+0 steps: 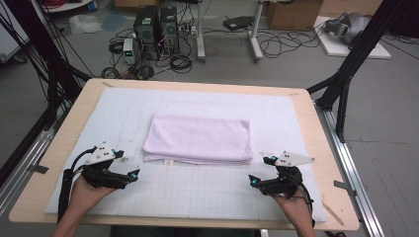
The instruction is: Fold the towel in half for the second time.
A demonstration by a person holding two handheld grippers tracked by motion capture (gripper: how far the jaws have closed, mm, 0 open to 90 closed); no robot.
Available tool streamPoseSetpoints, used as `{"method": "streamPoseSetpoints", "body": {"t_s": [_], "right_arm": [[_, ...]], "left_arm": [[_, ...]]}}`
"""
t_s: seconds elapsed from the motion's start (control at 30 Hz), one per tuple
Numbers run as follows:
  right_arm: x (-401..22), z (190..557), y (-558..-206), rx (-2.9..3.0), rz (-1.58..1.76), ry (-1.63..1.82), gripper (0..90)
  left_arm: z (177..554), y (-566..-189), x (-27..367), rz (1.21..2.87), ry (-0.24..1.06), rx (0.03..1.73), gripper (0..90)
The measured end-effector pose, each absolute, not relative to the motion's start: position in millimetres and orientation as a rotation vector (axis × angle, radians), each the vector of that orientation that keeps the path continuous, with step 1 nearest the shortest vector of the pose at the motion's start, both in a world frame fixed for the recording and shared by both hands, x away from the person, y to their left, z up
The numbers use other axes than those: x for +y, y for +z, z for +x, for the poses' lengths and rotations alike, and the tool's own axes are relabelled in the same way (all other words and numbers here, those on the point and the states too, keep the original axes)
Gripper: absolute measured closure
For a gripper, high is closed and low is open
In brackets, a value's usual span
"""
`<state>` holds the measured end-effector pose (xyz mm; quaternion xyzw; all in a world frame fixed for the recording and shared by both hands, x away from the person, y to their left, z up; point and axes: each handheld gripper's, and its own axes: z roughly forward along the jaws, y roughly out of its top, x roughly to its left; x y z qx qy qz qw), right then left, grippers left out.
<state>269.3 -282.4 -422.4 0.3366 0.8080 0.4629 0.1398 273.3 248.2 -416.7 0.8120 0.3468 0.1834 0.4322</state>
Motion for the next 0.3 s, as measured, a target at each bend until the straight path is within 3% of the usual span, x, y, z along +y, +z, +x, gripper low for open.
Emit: {"method": "streamPoseSetpoints", "body": {"t_s": [0.3], "right_arm": [[-282.6,266.9,-426.2,2.355,0.970,1.325,11.7]], "left_arm": [[275.6,-420.0,250.2,2.027,0.464,0.884,10.9]]}}
